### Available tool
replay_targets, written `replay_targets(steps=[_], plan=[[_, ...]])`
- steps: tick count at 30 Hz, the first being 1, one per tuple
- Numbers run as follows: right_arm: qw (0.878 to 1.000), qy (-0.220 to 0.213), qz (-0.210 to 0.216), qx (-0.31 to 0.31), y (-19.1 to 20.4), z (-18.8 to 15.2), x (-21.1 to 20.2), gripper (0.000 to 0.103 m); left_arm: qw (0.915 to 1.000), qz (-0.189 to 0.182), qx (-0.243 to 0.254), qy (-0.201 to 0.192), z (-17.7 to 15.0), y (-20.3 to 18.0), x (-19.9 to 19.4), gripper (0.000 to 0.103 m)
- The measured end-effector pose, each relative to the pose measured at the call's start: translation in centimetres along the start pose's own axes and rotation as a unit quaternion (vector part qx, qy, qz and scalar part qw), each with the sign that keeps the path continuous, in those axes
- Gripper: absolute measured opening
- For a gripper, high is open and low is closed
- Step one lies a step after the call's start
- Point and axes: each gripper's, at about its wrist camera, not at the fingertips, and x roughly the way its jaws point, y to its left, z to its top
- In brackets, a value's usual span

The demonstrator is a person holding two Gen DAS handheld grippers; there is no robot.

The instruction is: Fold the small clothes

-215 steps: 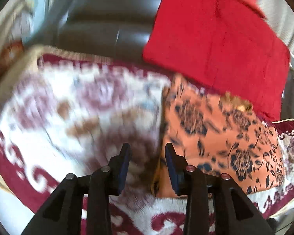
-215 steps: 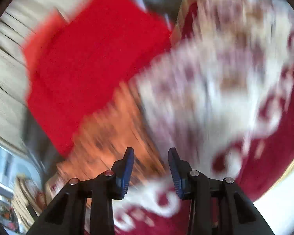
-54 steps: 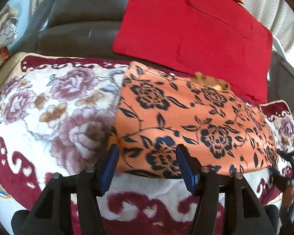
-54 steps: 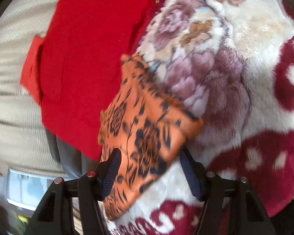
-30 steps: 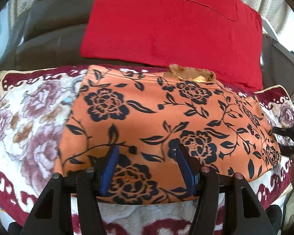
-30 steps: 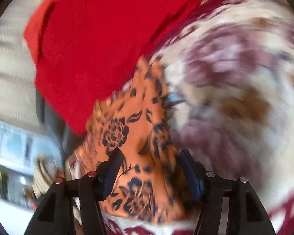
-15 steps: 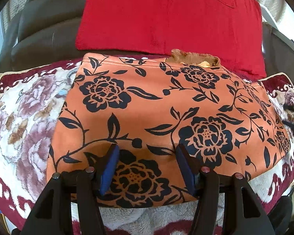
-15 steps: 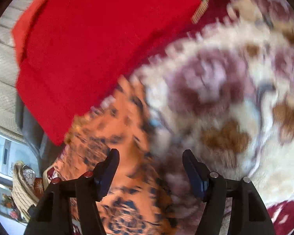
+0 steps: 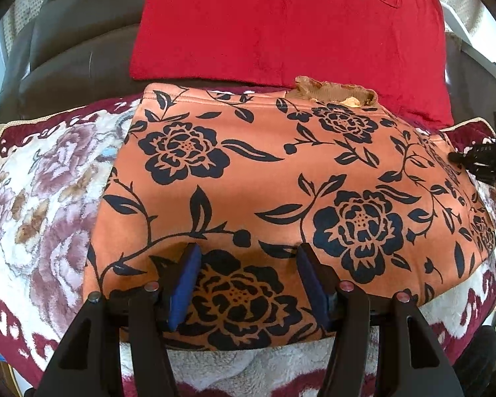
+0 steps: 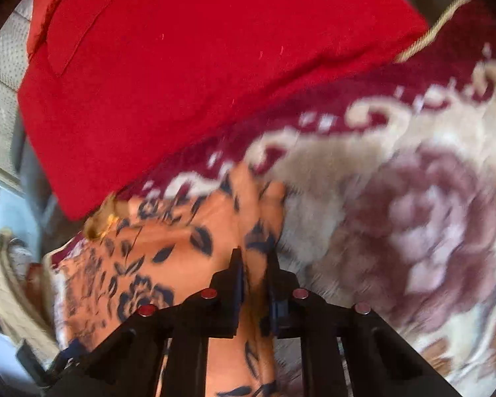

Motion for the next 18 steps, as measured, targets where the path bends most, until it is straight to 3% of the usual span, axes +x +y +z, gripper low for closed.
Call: replay_targets(steps=[3, 6, 8, 10, 11, 12, 15, 17, 18], plan=[[1.0, -0.001, -0.006, 0.026, -1.3, -0.5, -0.7, 0.022, 1.0, 0.003, 0.007, -0.003, -0.2, -0.2, 0.2, 0.061], [0.999, -0.031, -0.021, 0.01, 0.2, -1.3, -3.0, 0.028, 1.0, 0.0, 0.004, -0.003, -0.2, -0.2, 0.2, 0.061], [0.998, -0.053, 0.008, 0.019, 1.1, -2.4, -5.4, 0.029, 1.0, -0.001, -0.001, -0.005, -0.2, -0.1, 0.0, 0.061], [0.997, -0.059, 0.044, 0.019, 2.0, -3.6, -7.0, 0.041, 0.9999, -0.006, -0.007, -0.007, -0.3, 0.0, -0.5, 0.061], [0.996, -0.053, 0.063, 0.019, 2.7, -4.6, -7.5, 0.064, 0.9999, -0.01, -0.01, -0.009, -0.4, 0.1, -0.8, 0.061], [0.995, -0.043, 0.089, 0.018, 3.7, -5.8, -8.0, 0.07, 0.9997, -0.015, -0.011, -0.014, -0.4, 0.2, -1.2, 0.061], [0.991, -0.02, 0.135, 0.015, 5.2, -9.0, -7.9, 0.07, 0.9993, -0.022, -0.013, -0.028, -0.5, 0.3, -2.6, 0.061], [0.992, -0.014, 0.123, 0.026, 4.5, -10.9, -7.0, 0.07, 0.9989, -0.028, -0.011, -0.035, -0.6, 0.4, -3.7, 0.061], [0.995, -0.008, 0.093, 0.041, 3.4, -11.5, -6.1, 0.069, 0.9988, -0.028, -0.009, -0.039, -0.7, 0.4, -4.1, 0.061]])
